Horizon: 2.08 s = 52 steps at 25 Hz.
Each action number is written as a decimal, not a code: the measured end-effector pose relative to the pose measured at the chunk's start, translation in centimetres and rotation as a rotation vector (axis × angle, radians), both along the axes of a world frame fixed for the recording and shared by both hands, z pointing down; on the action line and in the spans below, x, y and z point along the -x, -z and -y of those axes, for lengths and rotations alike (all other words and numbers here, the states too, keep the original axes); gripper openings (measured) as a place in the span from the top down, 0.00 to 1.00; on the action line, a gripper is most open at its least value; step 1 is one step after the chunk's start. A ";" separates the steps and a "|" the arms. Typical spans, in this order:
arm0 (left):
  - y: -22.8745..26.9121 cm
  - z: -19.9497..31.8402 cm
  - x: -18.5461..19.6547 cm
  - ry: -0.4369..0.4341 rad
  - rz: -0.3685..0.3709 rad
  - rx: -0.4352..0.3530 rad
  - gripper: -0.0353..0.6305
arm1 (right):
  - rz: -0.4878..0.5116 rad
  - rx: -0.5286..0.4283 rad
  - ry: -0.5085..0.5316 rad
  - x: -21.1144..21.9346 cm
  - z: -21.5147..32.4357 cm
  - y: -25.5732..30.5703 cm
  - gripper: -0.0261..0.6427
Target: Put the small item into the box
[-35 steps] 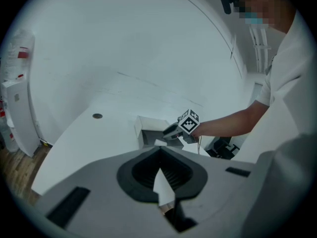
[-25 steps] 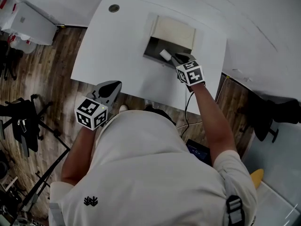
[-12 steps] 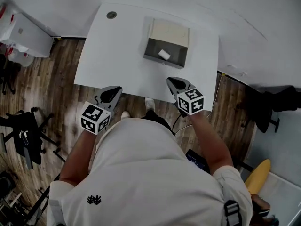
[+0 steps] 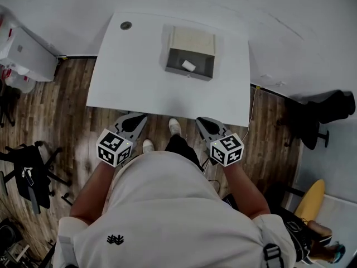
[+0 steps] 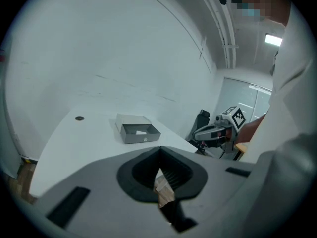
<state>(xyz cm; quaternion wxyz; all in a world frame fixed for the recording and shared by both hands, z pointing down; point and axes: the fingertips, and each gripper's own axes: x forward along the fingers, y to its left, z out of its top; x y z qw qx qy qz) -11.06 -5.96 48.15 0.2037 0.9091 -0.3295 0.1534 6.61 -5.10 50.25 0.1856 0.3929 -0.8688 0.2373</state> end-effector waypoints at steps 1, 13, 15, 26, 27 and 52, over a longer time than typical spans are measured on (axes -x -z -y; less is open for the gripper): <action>0.0 -0.3 -0.1 -0.007 -0.006 0.003 0.94 | 0.001 0.010 -0.005 -0.1 -0.7 -0.2 0.95; 0.2 -2.9 -0.1 -0.053 -0.030 0.024 0.94 | -0.035 -0.011 0.024 1.3 -4.4 -0.1 0.95; 0.2 -3.2 0.2 -0.048 -0.032 0.026 0.94 | -0.029 -0.013 0.033 1.6 -4.4 0.0 0.95; -0.3 -4.6 2.3 -0.016 -0.024 0.039 0.94 | -0.033 -0.045 0.069 3.3 -4.5 1.1 0.95; -0.4 -4.7 2.3 -0.015 -0.025 0.040 0.94 | -0.033 -0.048 0.070 3.4 -4.5 1.1 0.95; -0.7 -4.2 3.1 -0.008 -0.027 0.067 0.94 | -0.031 -0.064 0.083 4.5 -3.8 1.9 0.95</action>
